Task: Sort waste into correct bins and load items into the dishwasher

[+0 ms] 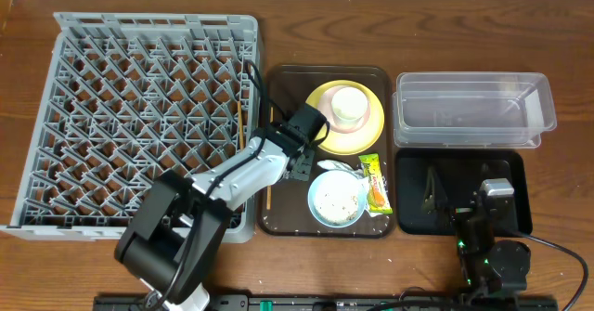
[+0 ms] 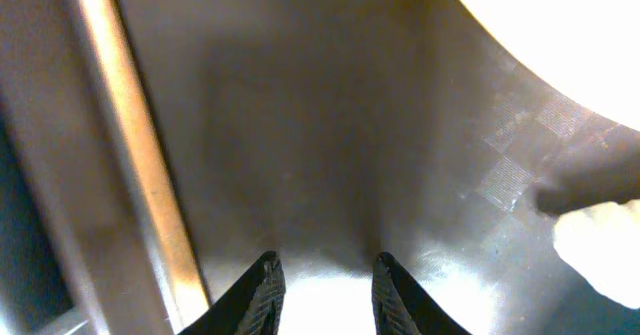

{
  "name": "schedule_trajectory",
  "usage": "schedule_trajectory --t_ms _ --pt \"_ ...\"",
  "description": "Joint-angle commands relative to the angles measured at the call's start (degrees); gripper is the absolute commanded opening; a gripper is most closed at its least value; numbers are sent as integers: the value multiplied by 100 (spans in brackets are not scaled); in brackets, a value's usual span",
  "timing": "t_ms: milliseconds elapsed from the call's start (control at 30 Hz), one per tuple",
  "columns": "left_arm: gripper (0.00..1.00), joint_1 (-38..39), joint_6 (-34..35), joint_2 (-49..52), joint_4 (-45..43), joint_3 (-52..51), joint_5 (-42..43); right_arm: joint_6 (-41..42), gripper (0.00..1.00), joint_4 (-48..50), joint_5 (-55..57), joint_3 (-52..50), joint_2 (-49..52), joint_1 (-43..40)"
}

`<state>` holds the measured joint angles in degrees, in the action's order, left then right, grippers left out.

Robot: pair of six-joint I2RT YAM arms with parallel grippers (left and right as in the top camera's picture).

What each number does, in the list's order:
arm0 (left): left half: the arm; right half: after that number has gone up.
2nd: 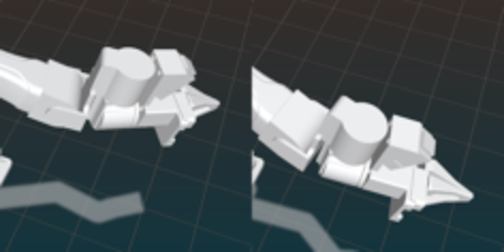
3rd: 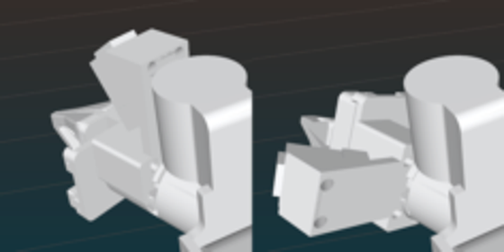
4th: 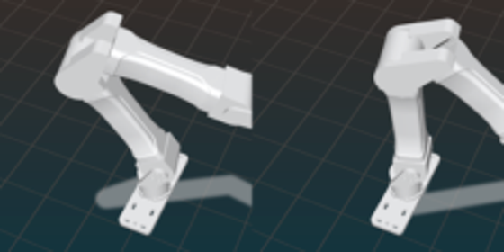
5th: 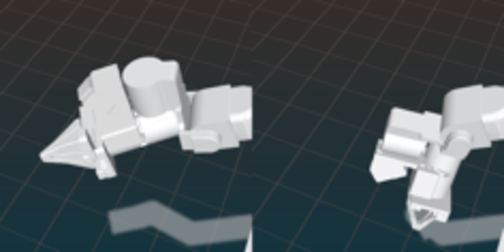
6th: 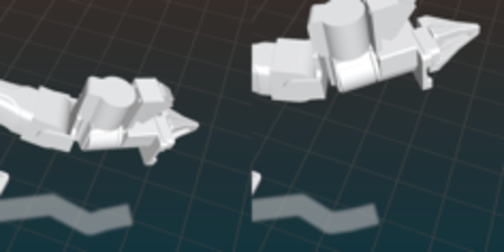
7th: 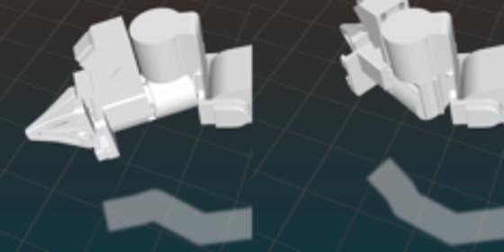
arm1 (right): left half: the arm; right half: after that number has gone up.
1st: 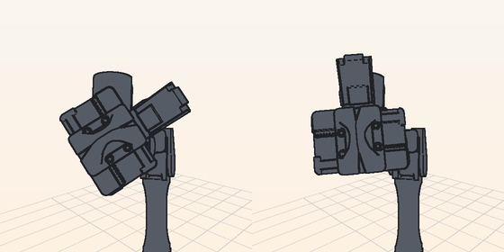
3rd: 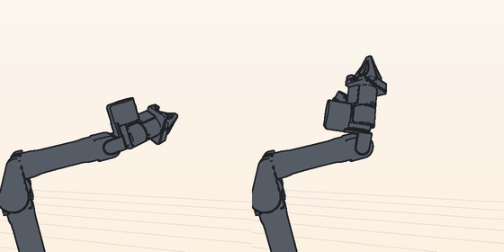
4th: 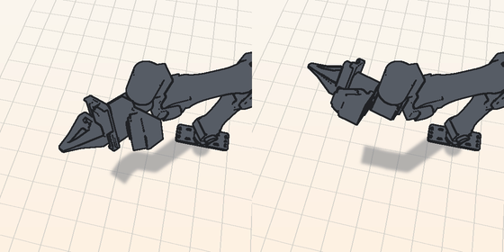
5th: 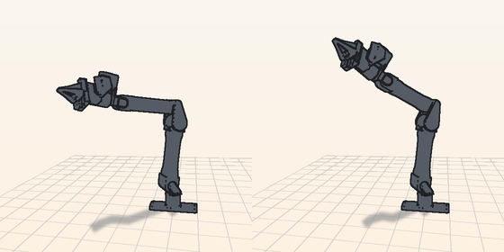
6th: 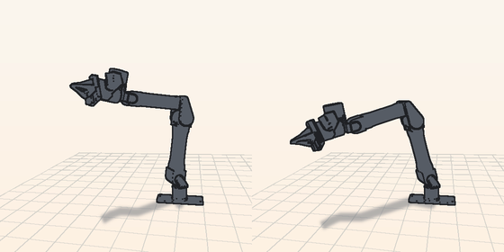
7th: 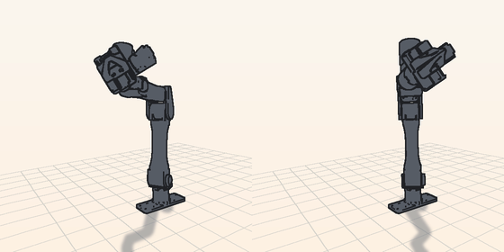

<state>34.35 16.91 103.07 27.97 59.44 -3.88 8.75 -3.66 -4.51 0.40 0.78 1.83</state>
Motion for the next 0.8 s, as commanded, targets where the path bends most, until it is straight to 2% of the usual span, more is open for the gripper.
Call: schedule_trajectory --t_ms 0,100,467,767 --pt "31 -4 120 -310 50 -46 -511 63 99 -24 -24 -7 4 -31" --pt "27 -4 254 -284 155 -66 -800 61 99 -24 -24 -4 4 -31" --pt "27 -116 894 234 131 -212 -949 63 99 -24 -24 -7 4 -31" --pt "27 -203 863 328 131 -212 35 63 99 -24 -24 -7 4 -31"
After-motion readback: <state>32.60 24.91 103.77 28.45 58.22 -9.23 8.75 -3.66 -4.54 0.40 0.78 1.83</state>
